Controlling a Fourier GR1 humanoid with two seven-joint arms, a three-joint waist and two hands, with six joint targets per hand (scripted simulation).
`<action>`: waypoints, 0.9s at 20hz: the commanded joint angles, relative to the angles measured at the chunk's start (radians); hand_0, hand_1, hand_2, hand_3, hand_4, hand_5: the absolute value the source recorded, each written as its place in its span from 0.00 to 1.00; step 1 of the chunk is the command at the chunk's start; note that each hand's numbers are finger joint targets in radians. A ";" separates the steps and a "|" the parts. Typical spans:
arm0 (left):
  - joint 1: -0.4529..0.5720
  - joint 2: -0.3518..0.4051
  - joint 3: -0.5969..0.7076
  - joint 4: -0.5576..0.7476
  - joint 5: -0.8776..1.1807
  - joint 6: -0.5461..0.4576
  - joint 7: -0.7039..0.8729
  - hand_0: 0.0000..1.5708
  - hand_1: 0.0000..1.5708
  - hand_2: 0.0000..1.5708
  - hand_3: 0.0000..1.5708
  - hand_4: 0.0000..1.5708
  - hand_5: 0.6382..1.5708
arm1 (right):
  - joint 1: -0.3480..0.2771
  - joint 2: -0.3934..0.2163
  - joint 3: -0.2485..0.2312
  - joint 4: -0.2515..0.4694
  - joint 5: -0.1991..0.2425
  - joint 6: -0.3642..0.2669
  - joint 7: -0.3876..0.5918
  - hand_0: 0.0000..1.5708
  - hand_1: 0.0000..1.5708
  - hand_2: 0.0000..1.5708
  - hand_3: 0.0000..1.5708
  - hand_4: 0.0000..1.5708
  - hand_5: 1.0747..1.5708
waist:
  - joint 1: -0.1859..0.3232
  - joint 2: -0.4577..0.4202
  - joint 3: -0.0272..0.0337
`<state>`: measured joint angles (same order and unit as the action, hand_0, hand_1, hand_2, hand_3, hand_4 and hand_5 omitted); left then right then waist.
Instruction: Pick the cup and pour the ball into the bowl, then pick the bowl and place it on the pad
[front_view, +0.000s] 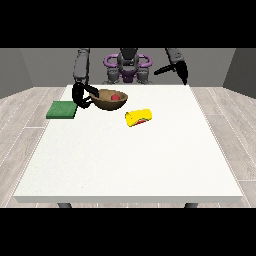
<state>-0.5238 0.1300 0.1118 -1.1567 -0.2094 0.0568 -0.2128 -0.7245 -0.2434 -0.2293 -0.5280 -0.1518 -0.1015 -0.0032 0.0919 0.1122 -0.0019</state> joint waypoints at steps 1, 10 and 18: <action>0.025 0.037 0.033 0.005 0.028 -0.024 -0.033 0.00 0.00 0.00 0.00 0.00 1.00 | -0.017 -0.064 -0.025 -0.023 -0.029 0.043 0.064 1.00 1.00 1.00 1.00 0.67 0.96 | -0.009 0.002 0.0019; 0.039 -0.001 0.004 -0.039 -0.007 0.044 -0.072 0.00 0.00 0.00 0.00 0.00 1.00 | 0.027 -0.246 -0.136 0.001 -0.130 0.234 0.034 1.00 1.00 1.00 1.00 0.68 0.98 | -0.032 0.097 0.0024; 0.038 -0.027 -0.004 -0.018 -0.038 0.119 -0.190 0.00 0.00 0.00 0.00 0.00 0.99 | 0.037 -0.362 -0.206 0.027 -0.199 0.375 0.004 1.00 1.00 1.00 1.00 0.67 0.98 | -0.054 0.203 0.0029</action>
<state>-0.4888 0.1142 0.1256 -1.1499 -0.2307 0.1536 -0.3668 -0.6877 -0.5299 -0.3766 -0.5350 -0.3023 0.2041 0.0225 0.0244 0.2538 0.0005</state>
